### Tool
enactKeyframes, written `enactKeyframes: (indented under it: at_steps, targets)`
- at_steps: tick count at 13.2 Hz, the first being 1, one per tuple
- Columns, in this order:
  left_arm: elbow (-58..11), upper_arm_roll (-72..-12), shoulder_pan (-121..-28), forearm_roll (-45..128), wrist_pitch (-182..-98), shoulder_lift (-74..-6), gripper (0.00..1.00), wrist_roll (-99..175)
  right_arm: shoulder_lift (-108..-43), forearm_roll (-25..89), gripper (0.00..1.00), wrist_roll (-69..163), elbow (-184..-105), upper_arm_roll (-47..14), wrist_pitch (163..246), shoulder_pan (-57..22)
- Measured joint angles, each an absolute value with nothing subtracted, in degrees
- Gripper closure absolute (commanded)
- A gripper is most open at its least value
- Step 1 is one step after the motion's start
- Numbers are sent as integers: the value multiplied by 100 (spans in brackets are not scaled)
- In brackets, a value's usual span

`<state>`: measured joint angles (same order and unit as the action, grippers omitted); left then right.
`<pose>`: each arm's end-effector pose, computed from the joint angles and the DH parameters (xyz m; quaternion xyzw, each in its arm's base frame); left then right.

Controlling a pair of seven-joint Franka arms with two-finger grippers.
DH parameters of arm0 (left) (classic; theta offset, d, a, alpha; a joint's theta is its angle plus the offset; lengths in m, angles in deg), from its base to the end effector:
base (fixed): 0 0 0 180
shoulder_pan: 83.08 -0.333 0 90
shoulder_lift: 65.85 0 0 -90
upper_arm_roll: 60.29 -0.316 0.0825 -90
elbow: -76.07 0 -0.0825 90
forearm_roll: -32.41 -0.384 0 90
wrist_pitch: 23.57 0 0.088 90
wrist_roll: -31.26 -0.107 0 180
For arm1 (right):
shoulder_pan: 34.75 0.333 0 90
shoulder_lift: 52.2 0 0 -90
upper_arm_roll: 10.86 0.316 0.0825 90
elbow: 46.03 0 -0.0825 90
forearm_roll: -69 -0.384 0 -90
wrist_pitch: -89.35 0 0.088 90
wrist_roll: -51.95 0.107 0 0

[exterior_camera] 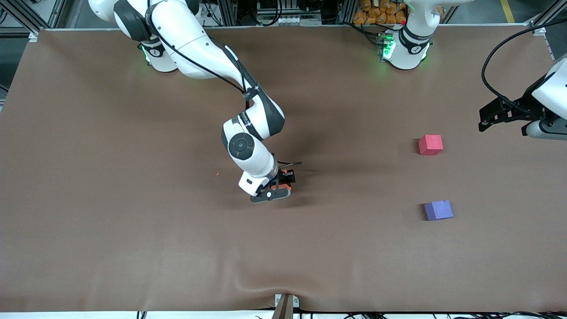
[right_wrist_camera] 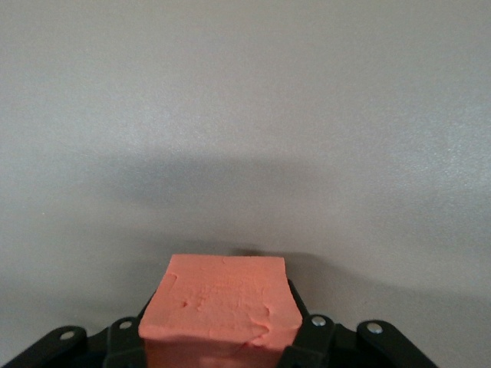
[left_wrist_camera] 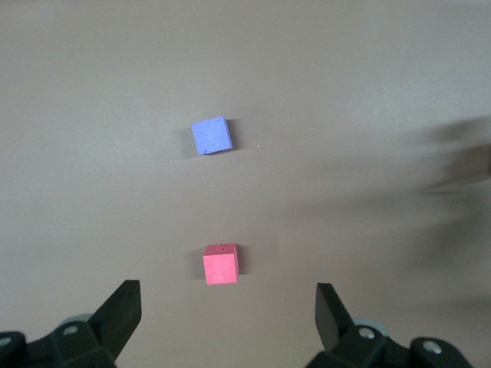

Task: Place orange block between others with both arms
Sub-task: 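Lower the orange cube and open the right gripper, then withdraw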

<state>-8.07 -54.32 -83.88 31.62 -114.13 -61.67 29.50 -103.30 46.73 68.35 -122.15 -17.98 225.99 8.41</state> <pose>0.5767 -0.0483 0.6326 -0.9980 0.0601 -0.0198 0.0025 0.5973 0.4678 0.2131 -0.9891 -0.0677 -0.0339 0.1265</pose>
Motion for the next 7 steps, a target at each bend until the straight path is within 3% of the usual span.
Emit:
enactKeyframes:
  at_steps: [7]
  targets:
    - [-807,-5434,-8463,3162,-11422,-6167,0,2950,-10382,4673,45,6843,-12219,-1798,22598,896]
